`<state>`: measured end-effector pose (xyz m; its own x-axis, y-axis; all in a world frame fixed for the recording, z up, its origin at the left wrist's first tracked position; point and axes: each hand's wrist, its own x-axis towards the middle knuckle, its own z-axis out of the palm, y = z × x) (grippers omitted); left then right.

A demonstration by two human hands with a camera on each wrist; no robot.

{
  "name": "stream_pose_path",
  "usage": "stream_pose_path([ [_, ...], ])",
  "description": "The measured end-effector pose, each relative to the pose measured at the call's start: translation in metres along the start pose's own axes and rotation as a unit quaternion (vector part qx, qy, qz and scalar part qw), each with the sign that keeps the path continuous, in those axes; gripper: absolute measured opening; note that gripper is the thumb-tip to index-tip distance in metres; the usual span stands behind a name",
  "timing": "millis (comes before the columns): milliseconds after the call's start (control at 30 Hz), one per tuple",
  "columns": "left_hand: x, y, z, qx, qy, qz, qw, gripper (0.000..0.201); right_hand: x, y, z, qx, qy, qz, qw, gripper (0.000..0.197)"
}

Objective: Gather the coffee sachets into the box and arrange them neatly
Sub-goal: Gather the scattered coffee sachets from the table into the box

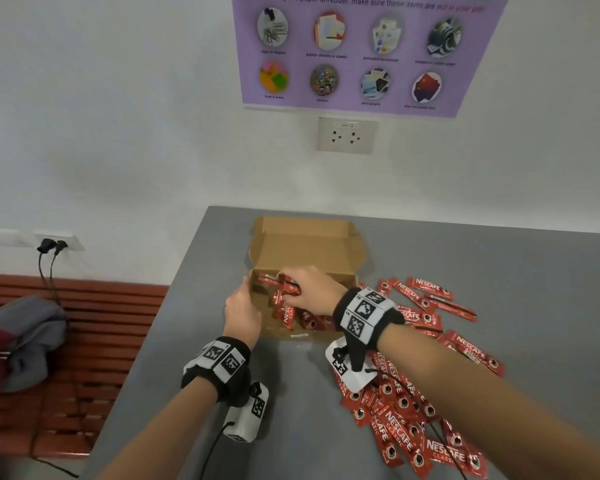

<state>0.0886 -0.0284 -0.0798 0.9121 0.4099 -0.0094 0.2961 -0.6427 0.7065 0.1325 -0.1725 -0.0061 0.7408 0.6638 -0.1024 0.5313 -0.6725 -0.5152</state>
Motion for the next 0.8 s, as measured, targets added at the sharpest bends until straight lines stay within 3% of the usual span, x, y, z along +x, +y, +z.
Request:
stream_pose_path([
  [200,0.002,-0.002,0.0,0.006,0.005,0.031,0.999,0.042,0.0,-0.002,0.01,0.013,-0.037,0.008,0.999,0.064],
  [300,0.001,-0.002,0.0,-0.001,0.005,0.033,0.999,0.043,-0.009,-0.005,0.003,0.009,-0.02,-0.022,1.0,0.055],
  [367,0.001,-0.001,-0.001,-0.01,-0.003,0.023,1.0,0.045,-0.018,0.007,-0.015,-0.01,0.053,-0.005,0.999,0.042],
  [433,0.001,0.0,0.0,-0.023,-0.013,0.014,1.0,0.045,-0.032,0.032,-0.037,-0.021,0.126,0.053,0.99,0.037],
  [500,0.002,0.0,0.001,-0.03,-0.018,0.013,0.999,0.045,-0.05,0.071,-0.055,-0.048,0.143,0.144,0.978,0.044],
  [633,0.004,-0.004,0.002,-0.032,-0.027,0.011,0.999,0.042,-0.09,0.146,-0.055,-0.075,0.034,0.397,0.914,0.105],
  [700,0.005,-0.005,0.003,-0.029,-0.027,0.01,0.999,0.041,-0.101,0.172,-0.041,-0.009,0.019,0.415,0.91,0.126],
  [800,0.007,-0.007,0.006,-0.025,-0.026,0.004,0.999,0.041,-0.106,0.161,-0.02,-0.051,-0.016,0.353,0.934,0.122],
])
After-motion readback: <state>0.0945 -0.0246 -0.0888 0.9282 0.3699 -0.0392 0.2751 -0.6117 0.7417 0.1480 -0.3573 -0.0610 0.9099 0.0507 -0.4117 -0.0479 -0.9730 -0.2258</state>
